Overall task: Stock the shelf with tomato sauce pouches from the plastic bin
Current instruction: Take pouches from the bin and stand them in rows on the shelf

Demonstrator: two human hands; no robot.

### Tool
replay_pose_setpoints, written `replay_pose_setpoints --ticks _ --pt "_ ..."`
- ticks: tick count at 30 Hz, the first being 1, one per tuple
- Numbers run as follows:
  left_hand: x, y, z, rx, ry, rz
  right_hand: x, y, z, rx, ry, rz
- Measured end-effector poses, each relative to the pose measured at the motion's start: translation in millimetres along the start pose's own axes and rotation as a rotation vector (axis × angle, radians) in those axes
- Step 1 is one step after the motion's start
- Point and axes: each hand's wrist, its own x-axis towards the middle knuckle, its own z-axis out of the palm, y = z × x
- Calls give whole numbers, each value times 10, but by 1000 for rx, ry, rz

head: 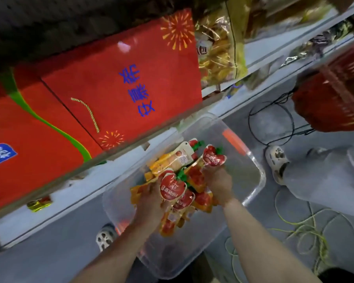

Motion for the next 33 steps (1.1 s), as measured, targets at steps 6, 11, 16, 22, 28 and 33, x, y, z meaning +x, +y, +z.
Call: replay_pose_setpoints --ticks 6,11,16,22,28,33 --pt "213 -21 290 177 184 -99 303 -16 358 41 112 103" --pt "180 20 337 87 238 -73 214 -189 355 89 200 94" --pt "100 73 159 -128 211 -109 227 -211 259 251 157 165" --pt "75 0 -106 -350 62 -124 32 -228 73 393 46 200" --pt "-359 231 -615 -593 31 -53 -632 -378 -529 690 -191 116" --pt "-746 416 -1172 -690 106 -34 -1241 -777 -965 625 -184 -20"
